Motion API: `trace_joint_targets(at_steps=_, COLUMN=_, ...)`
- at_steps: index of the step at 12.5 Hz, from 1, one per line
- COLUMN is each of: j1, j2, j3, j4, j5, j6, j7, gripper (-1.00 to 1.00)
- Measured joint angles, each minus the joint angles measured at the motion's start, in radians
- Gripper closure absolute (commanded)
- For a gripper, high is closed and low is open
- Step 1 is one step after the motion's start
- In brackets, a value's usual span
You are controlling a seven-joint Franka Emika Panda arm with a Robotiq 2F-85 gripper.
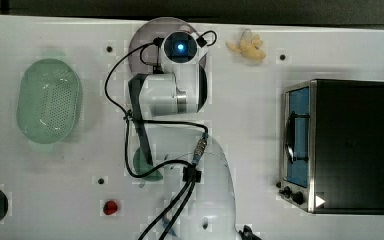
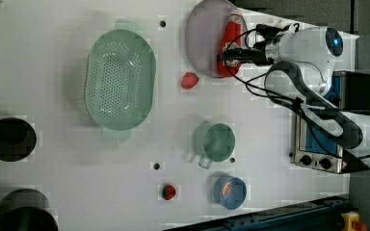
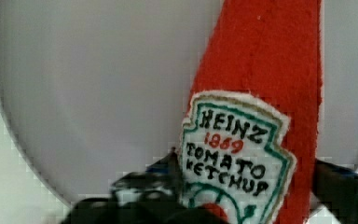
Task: Pick ketchup from plate and place it on table.
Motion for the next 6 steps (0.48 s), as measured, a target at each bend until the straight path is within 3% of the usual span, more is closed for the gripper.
trace_joint_targets(at_steps=6, j1=-0.006, j2=-0.004, j3=0.004, j4=0.009, j5=0.013, j6=0.005, j7=-0.001, gripper=-0.27)
